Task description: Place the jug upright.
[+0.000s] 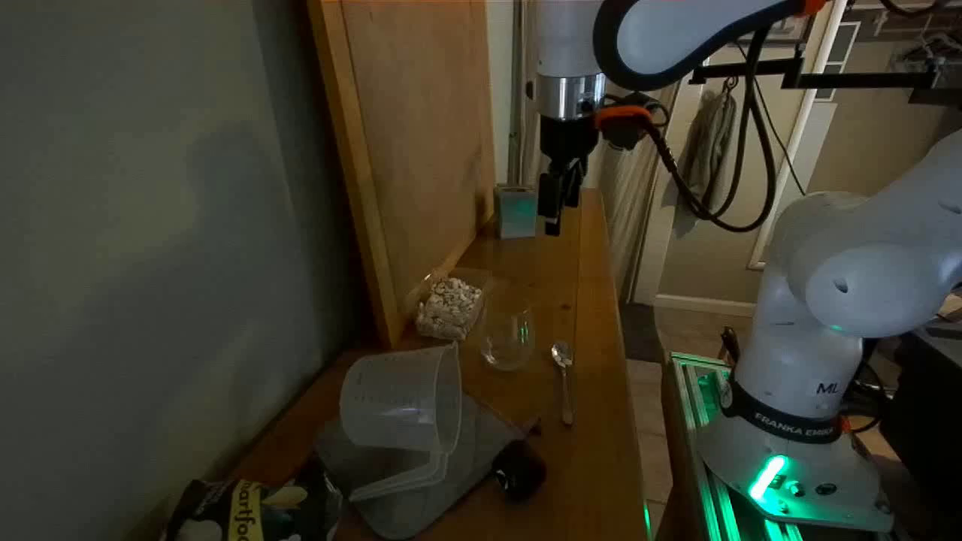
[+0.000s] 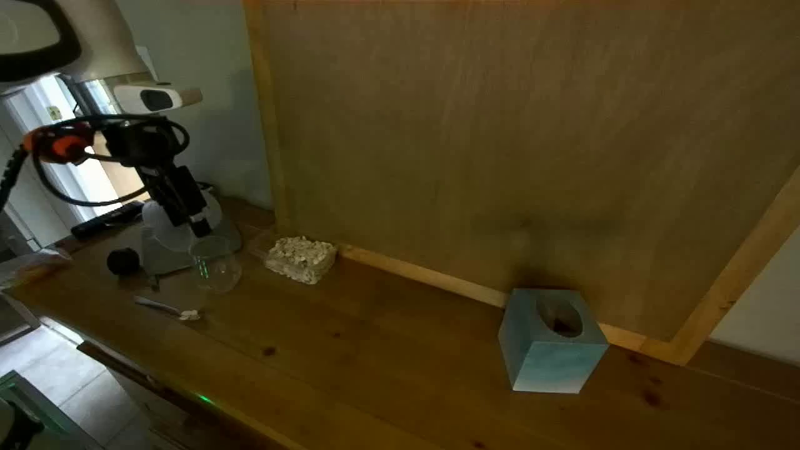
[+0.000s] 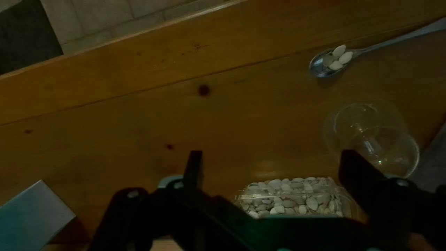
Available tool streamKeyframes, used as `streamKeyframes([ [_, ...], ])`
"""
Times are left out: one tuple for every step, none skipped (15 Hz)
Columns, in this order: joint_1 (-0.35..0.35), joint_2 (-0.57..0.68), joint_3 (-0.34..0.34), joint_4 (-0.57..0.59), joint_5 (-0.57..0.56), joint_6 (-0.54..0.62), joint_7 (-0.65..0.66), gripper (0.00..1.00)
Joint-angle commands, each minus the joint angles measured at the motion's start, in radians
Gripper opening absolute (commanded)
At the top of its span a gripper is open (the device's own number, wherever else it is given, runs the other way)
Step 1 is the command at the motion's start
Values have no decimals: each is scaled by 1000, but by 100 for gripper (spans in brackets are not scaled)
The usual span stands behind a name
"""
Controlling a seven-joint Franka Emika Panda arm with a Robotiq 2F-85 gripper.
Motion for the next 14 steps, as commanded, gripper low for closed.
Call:
streamKeyframes([
  [16,1,-13,3,-9,-5,9,100],
  [16,1,-13,3,-9,-5,9,100],
  [16,1,-13,3,-9,-5,9,100],
  [16,1,-13,3,-9,-5,9,100],
  [16,1,-13,3,-9,-5,9,100],
  [35,36,-3,22,-20,-3,-22,100],
  [48,63,10,36,-33,-7,-45,100],
  [73,96,22,53,-37,-12,-76,100],
  [90,127,35,69,-38,-19,-88,100],
  [110,163,50,87,-40,-20,-97,100],
  [132,192,60,100,-44,-12,-114,100],
  [152,217,71,115,-54,-7,-129,100],
  [170,245,78,129,-65,-2,-148,100],
  [188,272,83,145,-74,9,-170,100],
])
